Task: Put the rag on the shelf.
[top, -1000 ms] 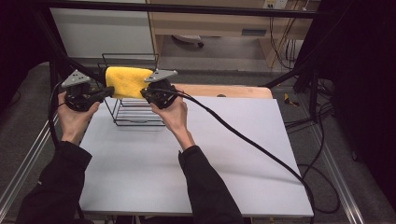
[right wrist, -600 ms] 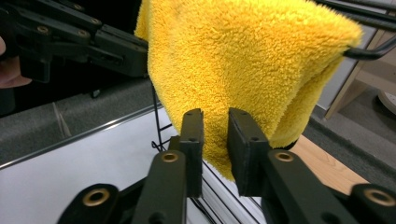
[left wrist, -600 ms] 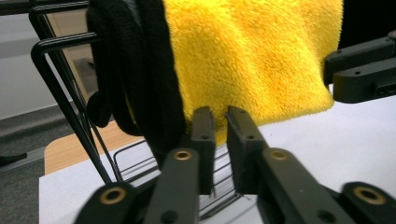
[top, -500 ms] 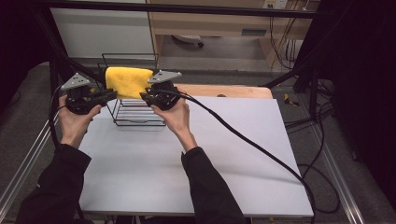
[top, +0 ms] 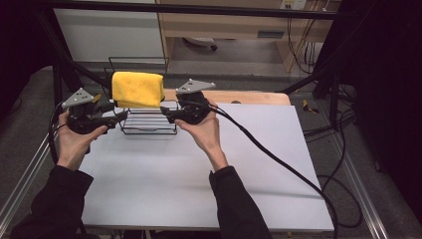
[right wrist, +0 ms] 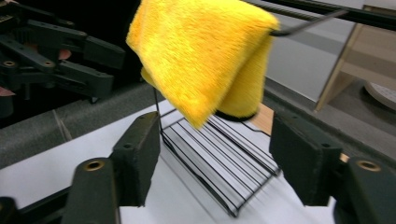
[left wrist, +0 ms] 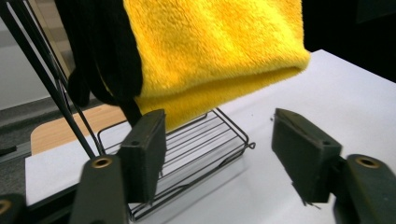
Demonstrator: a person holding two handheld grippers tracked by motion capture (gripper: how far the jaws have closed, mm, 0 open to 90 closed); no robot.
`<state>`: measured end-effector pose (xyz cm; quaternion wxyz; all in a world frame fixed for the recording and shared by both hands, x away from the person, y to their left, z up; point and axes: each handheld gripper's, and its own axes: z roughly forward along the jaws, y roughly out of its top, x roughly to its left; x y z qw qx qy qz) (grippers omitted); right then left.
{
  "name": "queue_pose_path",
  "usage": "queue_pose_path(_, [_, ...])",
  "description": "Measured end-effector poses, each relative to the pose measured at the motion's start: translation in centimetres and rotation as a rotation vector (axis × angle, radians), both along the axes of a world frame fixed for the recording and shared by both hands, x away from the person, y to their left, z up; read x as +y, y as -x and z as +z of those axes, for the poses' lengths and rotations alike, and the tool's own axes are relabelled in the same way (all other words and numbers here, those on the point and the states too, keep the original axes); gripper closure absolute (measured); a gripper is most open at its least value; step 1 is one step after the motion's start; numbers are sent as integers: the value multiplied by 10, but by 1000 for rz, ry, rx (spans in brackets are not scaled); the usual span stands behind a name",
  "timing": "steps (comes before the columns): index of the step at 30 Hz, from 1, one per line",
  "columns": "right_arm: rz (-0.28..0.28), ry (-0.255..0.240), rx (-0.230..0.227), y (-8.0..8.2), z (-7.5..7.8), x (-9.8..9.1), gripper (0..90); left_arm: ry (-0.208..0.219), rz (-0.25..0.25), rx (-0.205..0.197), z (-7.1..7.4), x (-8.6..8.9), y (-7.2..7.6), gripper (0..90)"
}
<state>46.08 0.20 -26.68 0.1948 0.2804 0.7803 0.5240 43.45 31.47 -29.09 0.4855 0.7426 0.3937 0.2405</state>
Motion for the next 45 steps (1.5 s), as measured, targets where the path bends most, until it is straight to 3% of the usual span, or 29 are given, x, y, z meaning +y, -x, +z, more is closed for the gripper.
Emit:
queue_pose_path(8, [-56,7,25,17,-6,-48,151,18,-19,21,-18,-9,12,212])
queue_pose_path(12, [-75,18,38,27,-17,-74,97,3,-38,22,-26,-19,17,153])
queue_pose_path(17, [-108,39,62,36,-33,-107,70,6,-70,25,-36,-29,27,110])
queue_pose_path(22, [-153,21,94,40,-50,-140,52,-2,-89,32,-51,-36,35,95])
queue_pose_path(26, [-172,14,123,44,-67,-162,51,-25,-90,61,-68,-40,37,93])
queue_pose_path(29, [-178,10,141,47,-80,-175,43,-55,-74,71,-80,-42,39,94])
queue_pose_path(39, [-205,16,217,60,-122,-207,16,-56,-104,105,-116,-42,44,94])
queue_pose_path(42, [-191,27,229,64,-135,-216,7,-50,-116,116,-124,-41,46,95])
queue_pose_path(45, [-197,45,240,69,-148,-224,7,-72,-129,124,-131,-41,47,95])
